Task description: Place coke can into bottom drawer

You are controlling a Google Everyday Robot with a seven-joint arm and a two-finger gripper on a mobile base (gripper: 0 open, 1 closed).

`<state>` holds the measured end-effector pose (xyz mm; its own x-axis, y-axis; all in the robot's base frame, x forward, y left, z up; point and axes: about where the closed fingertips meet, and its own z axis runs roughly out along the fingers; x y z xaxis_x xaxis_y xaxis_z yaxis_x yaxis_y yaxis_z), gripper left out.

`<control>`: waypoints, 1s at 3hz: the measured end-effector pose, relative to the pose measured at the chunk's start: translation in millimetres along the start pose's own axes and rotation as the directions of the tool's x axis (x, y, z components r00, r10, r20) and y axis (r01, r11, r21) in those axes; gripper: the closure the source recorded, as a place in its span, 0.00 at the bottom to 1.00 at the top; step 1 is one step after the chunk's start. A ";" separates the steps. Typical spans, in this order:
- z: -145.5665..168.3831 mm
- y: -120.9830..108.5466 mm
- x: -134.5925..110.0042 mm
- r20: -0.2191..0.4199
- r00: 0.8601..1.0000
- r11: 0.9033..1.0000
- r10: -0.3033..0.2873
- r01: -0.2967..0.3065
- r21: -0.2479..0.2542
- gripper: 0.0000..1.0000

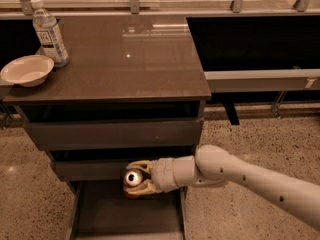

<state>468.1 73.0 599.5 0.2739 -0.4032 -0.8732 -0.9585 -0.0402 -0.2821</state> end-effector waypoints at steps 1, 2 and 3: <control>17.8 18.8 23.3 0.046 0.998 0.999 0.036 -0.035 -0.021 1.00; 17.9 18.8 23.4 0.046 0.998 0.999 0.037 -0.036 -0.021 1.00; 23.6 20.3 52.2 -0.038 0.998 0.997 0.059 -0.061 -0.052 1.00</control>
Offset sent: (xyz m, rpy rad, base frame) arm -0.0096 0.0054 -0.0320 0.0398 0.0368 0.0172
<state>464.8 72.7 538.9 0.2133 -0.4396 -0.8725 -0.9763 -0.0632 -0.2069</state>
